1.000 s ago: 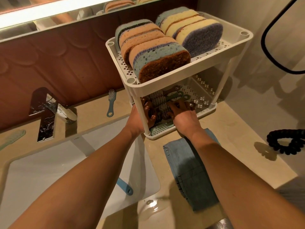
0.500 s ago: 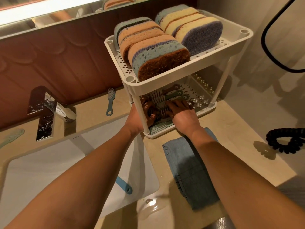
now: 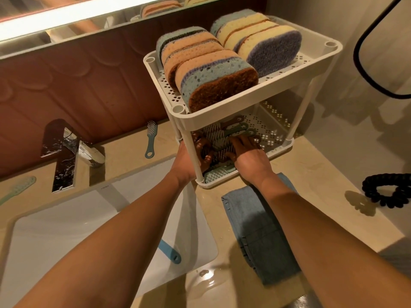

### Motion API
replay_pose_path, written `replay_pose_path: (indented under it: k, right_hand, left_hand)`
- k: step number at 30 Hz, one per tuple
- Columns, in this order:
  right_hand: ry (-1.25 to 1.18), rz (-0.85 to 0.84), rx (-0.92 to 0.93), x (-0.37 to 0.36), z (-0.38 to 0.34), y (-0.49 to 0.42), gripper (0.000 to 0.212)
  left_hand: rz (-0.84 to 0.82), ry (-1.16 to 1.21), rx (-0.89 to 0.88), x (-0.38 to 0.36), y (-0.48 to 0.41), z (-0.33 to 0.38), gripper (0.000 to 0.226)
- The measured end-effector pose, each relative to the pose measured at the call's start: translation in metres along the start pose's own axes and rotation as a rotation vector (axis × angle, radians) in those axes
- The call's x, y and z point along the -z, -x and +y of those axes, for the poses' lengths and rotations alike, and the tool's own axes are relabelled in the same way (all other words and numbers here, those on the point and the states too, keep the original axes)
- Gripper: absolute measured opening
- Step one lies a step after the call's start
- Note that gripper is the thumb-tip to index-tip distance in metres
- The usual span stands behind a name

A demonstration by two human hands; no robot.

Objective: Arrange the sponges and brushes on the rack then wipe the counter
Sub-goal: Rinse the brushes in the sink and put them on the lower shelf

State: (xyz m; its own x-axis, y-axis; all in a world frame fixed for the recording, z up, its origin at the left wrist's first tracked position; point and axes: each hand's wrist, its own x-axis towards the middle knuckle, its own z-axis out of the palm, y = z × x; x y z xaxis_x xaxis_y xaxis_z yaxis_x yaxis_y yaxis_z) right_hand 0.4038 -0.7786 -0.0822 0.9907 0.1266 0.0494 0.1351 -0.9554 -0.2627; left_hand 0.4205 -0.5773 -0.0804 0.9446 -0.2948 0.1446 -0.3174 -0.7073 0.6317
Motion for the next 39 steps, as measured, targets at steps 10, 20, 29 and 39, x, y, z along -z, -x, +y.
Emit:
replay_pose_path:
  k: [10, 20, 29, 39]
  right_hand:
    - [0.140, -0.019, 0.003, 0.024, -0.011, 0.019, 0.041]
    - [0.131, 0.146, 0.125, 0.033, -0.048, 0.072, 0.025]
    - [0.133, 0.125, 0.201, 0.041, -0.095, 0.120, 0.032]
    - [0.140, 0.046, 0.351, 0.040, -0.169, 0.147, 0.045]
  left_hand:
    - [0.025, -0.185, 0.010, 0.033, 0.009, 0.022, 0.032]
    - [0.095, -0.491, -0.077, 0.049, 0.076, 0.025, 0.025]
    - [0.082, -0.539, -0.063, 0.070, 0.140, 0.034, 0.023]
    - [0.090, -0.549, 0.020, 0.111, 0.200, 0.009, 0.030]
